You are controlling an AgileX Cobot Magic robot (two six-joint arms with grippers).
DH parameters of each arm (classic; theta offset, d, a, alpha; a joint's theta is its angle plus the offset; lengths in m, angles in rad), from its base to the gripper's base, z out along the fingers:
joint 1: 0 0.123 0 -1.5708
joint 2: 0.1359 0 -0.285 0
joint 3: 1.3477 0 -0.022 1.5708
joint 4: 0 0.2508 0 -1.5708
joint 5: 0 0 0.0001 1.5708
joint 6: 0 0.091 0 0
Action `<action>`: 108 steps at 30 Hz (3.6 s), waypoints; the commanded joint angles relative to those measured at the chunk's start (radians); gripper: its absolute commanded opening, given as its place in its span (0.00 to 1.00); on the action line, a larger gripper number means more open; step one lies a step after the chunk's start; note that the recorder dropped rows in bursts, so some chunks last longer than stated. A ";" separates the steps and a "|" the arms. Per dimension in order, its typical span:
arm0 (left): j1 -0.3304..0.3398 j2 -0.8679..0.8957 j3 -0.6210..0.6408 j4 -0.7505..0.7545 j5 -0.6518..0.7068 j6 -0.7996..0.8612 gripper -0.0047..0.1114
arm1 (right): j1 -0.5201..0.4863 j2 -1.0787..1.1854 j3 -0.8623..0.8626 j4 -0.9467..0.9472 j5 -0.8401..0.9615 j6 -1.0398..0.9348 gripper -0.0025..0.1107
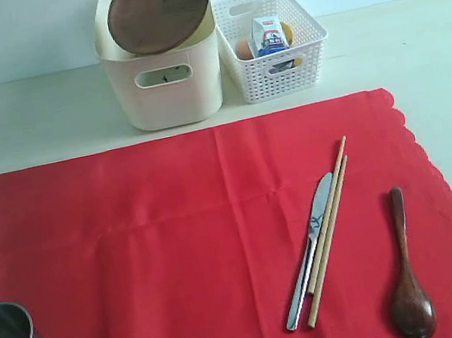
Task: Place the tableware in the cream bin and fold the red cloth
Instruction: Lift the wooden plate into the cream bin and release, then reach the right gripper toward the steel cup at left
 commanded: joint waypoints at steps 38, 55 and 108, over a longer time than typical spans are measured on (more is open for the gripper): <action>0.001 -0.006 -0.001 -0.005 -0.006 0.004 0.05 | -0.005 -0.223 -0.012 -0.288 0.525 -0.047 0.32; 0.001 -0.006 -0.001 -0.005 -0.006 0.004 0.05 | 0.139 -0.223 0.142 -0.095 0.619 -0.257 0.02; 0.001 -0.006 -0.001 -0.005 -0.006 0.004 0.05 | 0.653 0.099 0.058 0.003 0.445 -0.333 0.56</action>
